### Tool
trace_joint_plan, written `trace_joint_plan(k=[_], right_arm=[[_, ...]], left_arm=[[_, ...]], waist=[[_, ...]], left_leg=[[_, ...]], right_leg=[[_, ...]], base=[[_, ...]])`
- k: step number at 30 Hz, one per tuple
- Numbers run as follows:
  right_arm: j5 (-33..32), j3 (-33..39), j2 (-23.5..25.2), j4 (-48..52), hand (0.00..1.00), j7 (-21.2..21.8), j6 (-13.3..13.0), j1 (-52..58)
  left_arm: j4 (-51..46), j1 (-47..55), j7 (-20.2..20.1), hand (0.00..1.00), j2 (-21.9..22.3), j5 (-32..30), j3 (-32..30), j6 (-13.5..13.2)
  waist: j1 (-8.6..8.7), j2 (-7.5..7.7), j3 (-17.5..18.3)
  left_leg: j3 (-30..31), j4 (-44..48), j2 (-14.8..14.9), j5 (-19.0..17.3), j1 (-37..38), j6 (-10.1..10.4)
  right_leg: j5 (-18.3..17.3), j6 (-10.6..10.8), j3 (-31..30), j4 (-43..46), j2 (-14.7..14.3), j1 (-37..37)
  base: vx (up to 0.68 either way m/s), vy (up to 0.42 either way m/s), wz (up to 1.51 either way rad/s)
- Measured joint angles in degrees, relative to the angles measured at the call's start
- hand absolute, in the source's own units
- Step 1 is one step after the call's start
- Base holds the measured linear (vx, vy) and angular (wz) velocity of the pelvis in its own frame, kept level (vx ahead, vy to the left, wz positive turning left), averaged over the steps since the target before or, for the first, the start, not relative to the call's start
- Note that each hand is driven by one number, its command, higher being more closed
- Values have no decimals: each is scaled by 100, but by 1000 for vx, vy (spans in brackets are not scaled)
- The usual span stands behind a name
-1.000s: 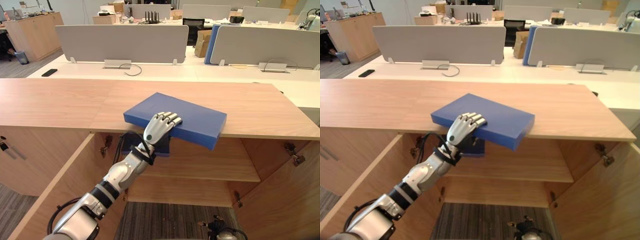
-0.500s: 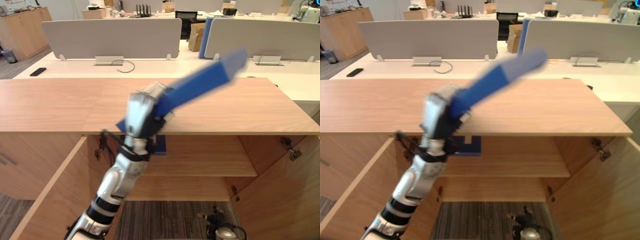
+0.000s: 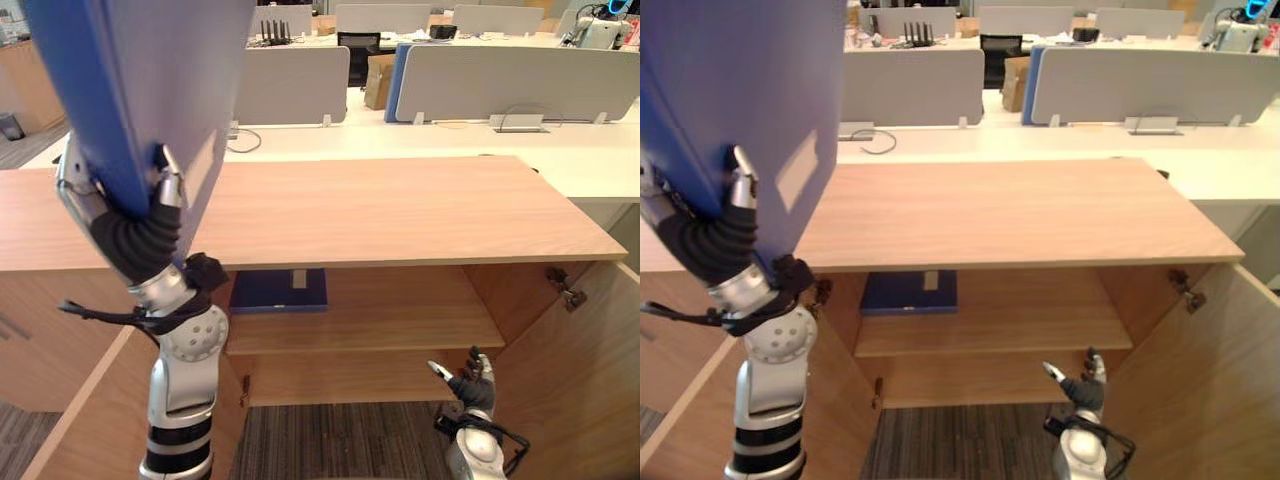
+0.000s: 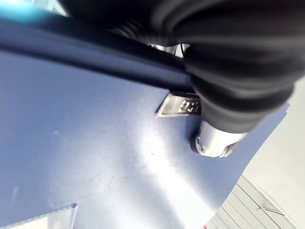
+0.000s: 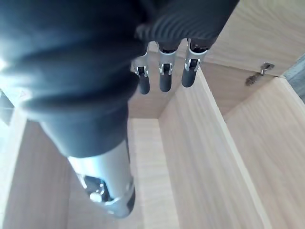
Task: Walk over to the cabinet, pick up the folder, carry it to the office cabinet, place the folder inside the office cabinet, then close the office cabinet door
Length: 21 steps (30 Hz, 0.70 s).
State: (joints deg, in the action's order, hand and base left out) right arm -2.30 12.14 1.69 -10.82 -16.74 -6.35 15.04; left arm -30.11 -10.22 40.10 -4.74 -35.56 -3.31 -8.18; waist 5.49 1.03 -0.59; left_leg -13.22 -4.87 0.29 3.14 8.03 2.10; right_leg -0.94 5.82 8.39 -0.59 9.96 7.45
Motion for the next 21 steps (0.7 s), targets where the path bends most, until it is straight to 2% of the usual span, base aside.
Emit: trace_joint_plan(k=[4, 6, 8, 9, 11, 12, 14, 15, 18, 19, 21], right_arm=[[-393, 36, 43, 481, 0, -26, -147, 58], [-845, 90, 130, 739, 0, 96, -352, 59], [-1517, 181, 159, 1039, 0, 415, -598, 60], [-2274, 256, 159, 1249, 0, 790, -745, 60], [-3104, 390, 158, 1531, 0, 1244, -899, 51], [-3879, 541, 133, 1738, 0, 1648, -1033, 28], [-4444, 791, 105, 1999, 0, 1917, -1144, -5], [-4676, 920, 72, 2159, 0, 2050, -1178, -71], [-4957, 1030, -161, 2609, 0, 2295, -1241, -252], [-4995, 1025, -225, 2718, 0, 2371, -1240, -332], [-5088, 929, -521, 3004, 0, 2726, -1241, -766]], left_arm=[[0, 17, 13, 100, 102, 273, -144, 8], [0, 35, -53, 100, 131, 528, -150, -23], [0, 45, -232, 100, 129, 922, -183, -115], [2, 82, -429, 100, 118, 1371, -260, -282], [10, 165, -666, 100, 100, 2026, -331, -475], [32, 247, -1049, 100, 87, 2916, -419, -661], [93, 277, -1464, 100, 24, 3902, -531, -838], [186, 275, -1770, 100, -75, 4478, -636, -947], [480, 268, -2387, 100, -377, 5484, -730, -1123], [548, 267, -2523, 100, -435, 5686, -734, -1143], [843, 241, -3060, 100, -609, 6461, -719, -1156]], waist=[[4, -26, 14], [5, -27, 13], [-3, -29, 12], [-5, -30, 11], [-5, -31, 10], [-7, -32, 10], [-16, -33, 8], [-11, -37, 8], [-13, -43, 5], [-14, -43, 4], [-13, -43, 4]], left_leg=[[-26, 1, 7, -1, 0, 1], [-26, 2, 6, -1, 0, -3], [-28, 4, 4, -6, -1, -15], [-32, 6, 4, -7, -1, -21], [-35, 13, 4, -13, -2, -24], [-35, 19, 5, -18, -4, -26], [-35, 19, 6, -24, -5, -26], [-36, 21, 6, -27, -4, -27], [-48, 28, 7, -36, 2, -28], [-51, 30, 7, -37, 4, -28], [-66, 54, 9, -48, 10, -22]], right_leg=[[0, 1, -69, -12, -11, -28], [1, 1, -76, -18, -12, -30], [1, 1, -81, -22, -10, -30], [1, 1, -86, -27, -10, -30], [1, 2, -91, -31, -11, -30], [2, 3, -96, -29, -12, -29], [2, 3, -98, -29, -14, -28], [2, 3, -102, -30, -14, -27], [2, 3, -118, -30, -14, -28], [2, 3, -123, -31, -14, -28], [2, 3, -142, -36, -14, -28]], base=[[1, -4, -7], [1, -2, -2], [0, 0, 0], [0, 0, 0], [0, 0, 0], [0, 0, 0], [0, 0, 0], [0, 0, 0], [0, 0, 0], [-11, 2, -3], [-16, 3, -4]])
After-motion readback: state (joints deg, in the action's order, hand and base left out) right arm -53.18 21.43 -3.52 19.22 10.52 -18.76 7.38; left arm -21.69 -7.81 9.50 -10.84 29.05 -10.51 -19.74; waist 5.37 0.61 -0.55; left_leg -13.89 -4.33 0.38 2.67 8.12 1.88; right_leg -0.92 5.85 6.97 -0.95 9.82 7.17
